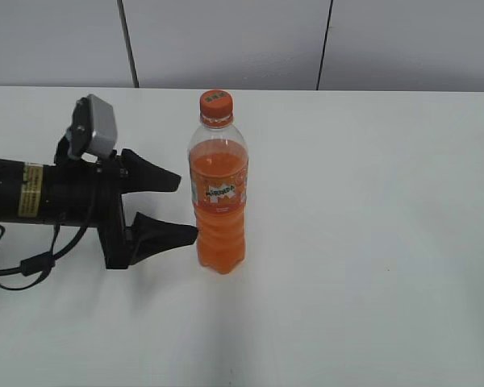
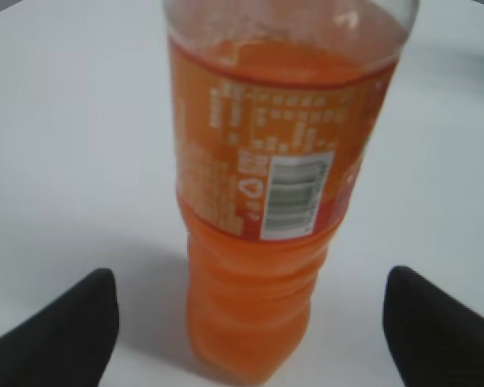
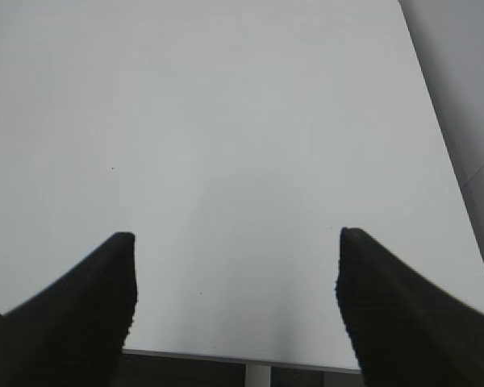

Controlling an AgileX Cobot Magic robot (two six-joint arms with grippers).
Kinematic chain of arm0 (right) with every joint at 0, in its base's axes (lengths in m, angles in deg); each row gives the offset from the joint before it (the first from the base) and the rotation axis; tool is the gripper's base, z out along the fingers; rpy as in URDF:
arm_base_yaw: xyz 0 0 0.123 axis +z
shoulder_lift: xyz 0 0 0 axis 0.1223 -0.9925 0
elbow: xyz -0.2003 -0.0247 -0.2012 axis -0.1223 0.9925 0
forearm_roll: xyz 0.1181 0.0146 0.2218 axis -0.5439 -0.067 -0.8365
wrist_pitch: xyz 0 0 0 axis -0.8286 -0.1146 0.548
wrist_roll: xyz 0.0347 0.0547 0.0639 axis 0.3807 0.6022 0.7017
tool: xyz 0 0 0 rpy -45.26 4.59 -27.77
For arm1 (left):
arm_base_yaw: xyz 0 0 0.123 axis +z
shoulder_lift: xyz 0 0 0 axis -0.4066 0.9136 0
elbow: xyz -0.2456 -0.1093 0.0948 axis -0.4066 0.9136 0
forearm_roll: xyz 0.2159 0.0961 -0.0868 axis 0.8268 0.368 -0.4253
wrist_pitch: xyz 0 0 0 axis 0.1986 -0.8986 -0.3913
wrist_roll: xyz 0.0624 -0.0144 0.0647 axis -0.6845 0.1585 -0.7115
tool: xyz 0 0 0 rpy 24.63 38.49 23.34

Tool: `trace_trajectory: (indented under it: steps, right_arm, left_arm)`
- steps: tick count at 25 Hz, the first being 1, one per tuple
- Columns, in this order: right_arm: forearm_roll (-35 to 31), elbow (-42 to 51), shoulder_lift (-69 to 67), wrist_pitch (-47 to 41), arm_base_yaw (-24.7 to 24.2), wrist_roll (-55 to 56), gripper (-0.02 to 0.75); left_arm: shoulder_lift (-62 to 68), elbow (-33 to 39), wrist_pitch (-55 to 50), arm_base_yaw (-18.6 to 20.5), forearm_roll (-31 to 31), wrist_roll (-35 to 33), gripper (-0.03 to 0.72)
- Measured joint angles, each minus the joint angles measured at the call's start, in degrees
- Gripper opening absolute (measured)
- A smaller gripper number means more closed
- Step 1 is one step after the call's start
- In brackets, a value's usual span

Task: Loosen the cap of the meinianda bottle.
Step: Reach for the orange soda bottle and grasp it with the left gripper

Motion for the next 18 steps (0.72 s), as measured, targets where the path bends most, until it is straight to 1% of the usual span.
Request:
trace_trajectory:
  steps: [9,18]
  right_arm:
    - [0.0,0.0,0.0,0.0,0.0,0.0,0.58]
    - [0.0,0.0,0.0,0.0,0.0,0.0,0.58]
  left_arm:
    - [2.75,-7.74,-1.88,-5.12,1.93,2.44,0.599]
    - [5.29,-10.27,-4.47,-7.96,2.44,2.7,0.592]
